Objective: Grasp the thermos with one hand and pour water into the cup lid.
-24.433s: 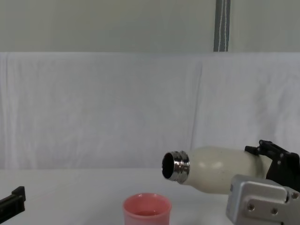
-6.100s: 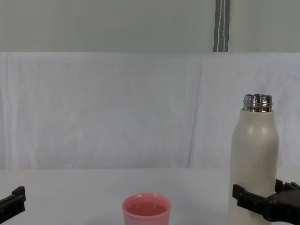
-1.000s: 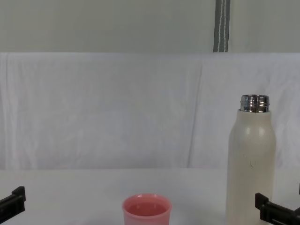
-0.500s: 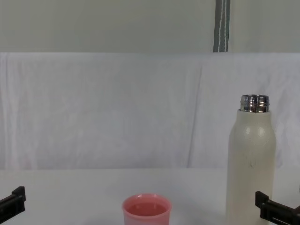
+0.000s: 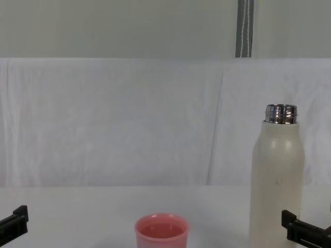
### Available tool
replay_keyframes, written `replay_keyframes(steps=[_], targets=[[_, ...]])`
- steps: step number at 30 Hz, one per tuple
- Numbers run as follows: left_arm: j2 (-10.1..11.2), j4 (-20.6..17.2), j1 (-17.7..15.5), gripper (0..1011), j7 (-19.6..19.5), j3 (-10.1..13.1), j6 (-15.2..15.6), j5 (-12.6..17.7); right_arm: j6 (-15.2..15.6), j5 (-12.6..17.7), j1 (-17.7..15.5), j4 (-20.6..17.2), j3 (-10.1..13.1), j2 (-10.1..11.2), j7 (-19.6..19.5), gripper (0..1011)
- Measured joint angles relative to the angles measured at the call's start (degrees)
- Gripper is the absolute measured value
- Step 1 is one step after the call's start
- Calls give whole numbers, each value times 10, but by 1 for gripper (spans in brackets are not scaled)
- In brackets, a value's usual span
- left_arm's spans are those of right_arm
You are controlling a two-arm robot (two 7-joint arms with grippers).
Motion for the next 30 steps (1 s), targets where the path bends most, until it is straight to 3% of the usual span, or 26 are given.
replay_keyframes(steps=[30], targets=[[0, 0, 0, 1001, 0, 0, 0, 0, -1, 1, 0, 0, 0, 0, 0, 1003]])
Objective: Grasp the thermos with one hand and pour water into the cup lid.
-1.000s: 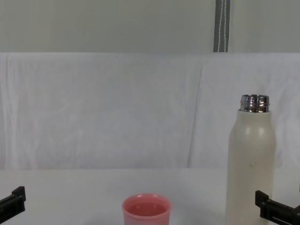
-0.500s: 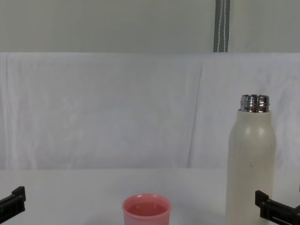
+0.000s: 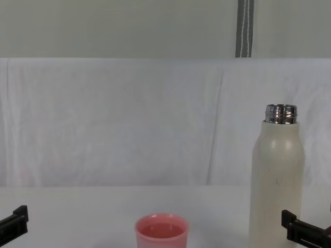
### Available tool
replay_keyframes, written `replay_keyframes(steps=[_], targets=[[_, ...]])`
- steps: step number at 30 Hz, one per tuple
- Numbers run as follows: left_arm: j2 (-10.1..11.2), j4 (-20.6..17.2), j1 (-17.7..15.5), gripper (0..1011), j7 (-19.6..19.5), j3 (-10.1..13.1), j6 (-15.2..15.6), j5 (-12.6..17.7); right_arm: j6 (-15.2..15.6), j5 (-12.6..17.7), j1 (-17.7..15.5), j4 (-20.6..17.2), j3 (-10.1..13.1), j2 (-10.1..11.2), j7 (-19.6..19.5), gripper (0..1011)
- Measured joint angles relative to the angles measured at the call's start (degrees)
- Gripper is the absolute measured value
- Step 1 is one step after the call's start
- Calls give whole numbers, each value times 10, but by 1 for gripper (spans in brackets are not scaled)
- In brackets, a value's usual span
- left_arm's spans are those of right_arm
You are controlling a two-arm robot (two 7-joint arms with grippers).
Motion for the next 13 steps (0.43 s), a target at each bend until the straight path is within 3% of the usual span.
replay_keyframes(steps=[13], targets=[[0, 0, 0, 1001, 0, 0, 0, 0, 0, 0, 0, 0, 0, 0, 0, 1003]])
